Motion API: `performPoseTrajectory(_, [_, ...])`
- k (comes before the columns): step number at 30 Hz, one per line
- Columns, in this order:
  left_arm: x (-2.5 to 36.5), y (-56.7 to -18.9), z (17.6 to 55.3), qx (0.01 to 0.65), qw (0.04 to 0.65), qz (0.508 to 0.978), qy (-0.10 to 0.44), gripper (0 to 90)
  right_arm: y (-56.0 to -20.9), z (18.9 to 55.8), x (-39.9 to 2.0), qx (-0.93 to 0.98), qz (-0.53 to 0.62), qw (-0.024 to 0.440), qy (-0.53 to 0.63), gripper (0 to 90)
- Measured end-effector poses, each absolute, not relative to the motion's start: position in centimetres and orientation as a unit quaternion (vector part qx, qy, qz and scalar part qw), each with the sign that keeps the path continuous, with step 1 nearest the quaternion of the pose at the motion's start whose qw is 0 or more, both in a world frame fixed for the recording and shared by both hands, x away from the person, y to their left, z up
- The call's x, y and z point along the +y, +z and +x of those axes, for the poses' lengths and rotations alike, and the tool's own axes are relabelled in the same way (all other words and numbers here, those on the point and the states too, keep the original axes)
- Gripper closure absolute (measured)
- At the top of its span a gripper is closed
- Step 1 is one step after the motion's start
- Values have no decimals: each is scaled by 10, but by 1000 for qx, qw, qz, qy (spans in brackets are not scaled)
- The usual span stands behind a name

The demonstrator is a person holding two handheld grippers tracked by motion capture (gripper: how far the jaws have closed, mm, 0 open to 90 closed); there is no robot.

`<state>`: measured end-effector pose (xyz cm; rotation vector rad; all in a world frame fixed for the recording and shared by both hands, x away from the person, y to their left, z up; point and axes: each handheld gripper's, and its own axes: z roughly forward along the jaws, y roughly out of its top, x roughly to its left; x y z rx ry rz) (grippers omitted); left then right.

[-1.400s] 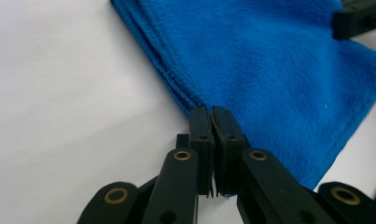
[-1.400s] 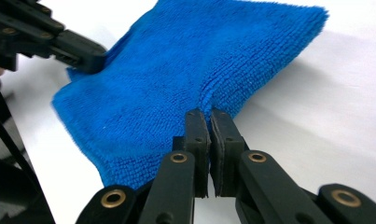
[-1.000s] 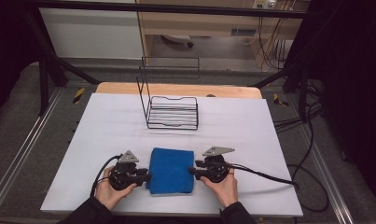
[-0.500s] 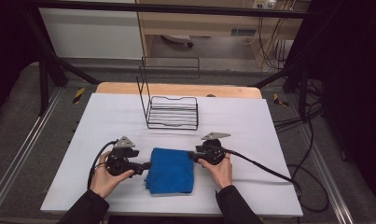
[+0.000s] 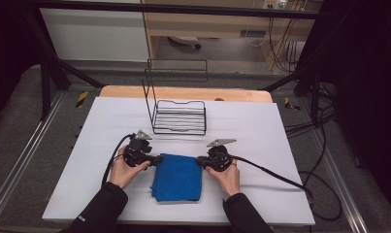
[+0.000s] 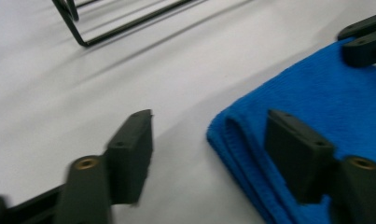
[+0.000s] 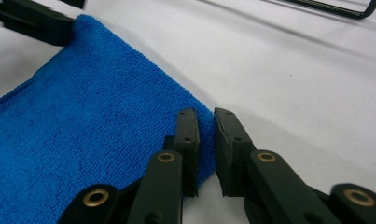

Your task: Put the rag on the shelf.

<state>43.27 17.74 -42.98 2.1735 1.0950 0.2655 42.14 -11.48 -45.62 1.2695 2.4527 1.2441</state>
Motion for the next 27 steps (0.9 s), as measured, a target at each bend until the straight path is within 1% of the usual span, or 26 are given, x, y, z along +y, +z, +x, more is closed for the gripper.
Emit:
performPoseTrajectory(4, [176, -434, 434, 415, 338, 839, 92, 497, -456, 422, -115, 809, 419, 53, 410, 819])
performPoseTrajectory(6, [175, -435, 433, 411, 342, 840, 87, 541, -456, 422, -115, 809, 420, 49, 409, 819])
performPoseTrajectory(12, [169, -441, 430, 405, 340, 845, 79, 582, -456, 422, -115, 809, 419, 50, 408, 815])
performPoseTrajectory(16, [168, -442, 428, 405, 347, 843, 70, 648, -455, 422, -114, 812, 417, 54, 406, 810])
performPoseTrajectory(18, [168, -442, 428, 403, 348, 844, 62, 714, -455, 422, -114, 812, 418, 53, 405, 810])
performPoseTrajectory(22, [168, -442, 426, 401, 351, 844, 61, 787, -455, 422, -114, 811, 419, 52, 406, 824])
performPoseTrajectory(27, [169, -440, 424, 397, 352, 845, 64, 822, -454, 422, -115, 808, 421, 49, 408, 856])
